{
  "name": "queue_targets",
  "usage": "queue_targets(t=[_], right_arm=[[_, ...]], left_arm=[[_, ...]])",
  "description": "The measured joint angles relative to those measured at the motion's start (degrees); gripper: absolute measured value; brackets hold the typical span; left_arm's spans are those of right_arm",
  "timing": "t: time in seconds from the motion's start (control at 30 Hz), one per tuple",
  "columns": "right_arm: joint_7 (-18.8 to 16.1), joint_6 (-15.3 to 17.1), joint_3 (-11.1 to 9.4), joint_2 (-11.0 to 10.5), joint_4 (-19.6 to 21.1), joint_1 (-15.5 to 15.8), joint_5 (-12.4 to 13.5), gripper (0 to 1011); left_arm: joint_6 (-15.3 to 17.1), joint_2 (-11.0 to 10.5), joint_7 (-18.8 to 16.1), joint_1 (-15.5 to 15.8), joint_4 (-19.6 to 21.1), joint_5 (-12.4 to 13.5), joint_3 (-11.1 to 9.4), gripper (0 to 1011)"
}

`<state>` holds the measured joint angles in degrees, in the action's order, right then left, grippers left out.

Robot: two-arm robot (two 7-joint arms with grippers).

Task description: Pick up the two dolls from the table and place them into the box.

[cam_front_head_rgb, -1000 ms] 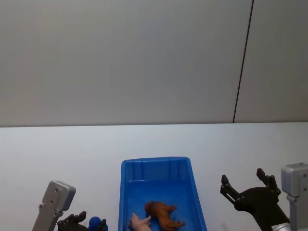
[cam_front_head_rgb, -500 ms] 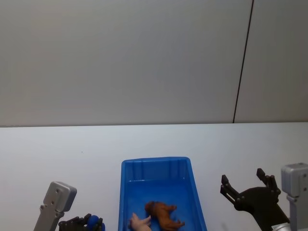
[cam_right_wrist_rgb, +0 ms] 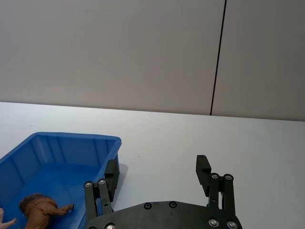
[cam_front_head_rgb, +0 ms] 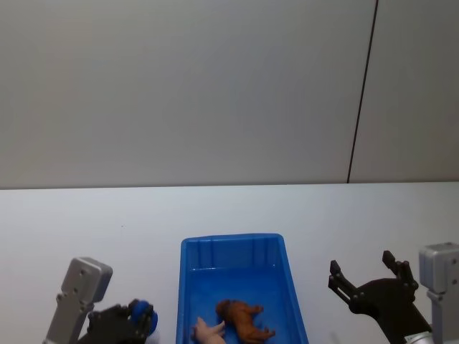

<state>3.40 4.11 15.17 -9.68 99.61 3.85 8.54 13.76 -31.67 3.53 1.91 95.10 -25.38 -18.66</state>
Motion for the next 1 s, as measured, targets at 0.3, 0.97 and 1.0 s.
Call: queue_targets(t=[0.3,0.97,1.0], right_arm=[[0.0,0.0,0.0,0.0,0.0,0.0,0.0,1001],[0.0,0.0,0.0,0.0,0.0,0.0,0.0,1001],[0.0,0.0,0.0,0.0,0.0,0.0,0.0,1001]], left_arm=[[-2.8,0.3,0.5,1.2,2.3,1.5,0.6,181],[-9.9,3.9,12.4,6.4,2.4,1.7,0.3,346],[-10.1,4.1,12.9,6.7,2.2,1.6,0.2,346]])
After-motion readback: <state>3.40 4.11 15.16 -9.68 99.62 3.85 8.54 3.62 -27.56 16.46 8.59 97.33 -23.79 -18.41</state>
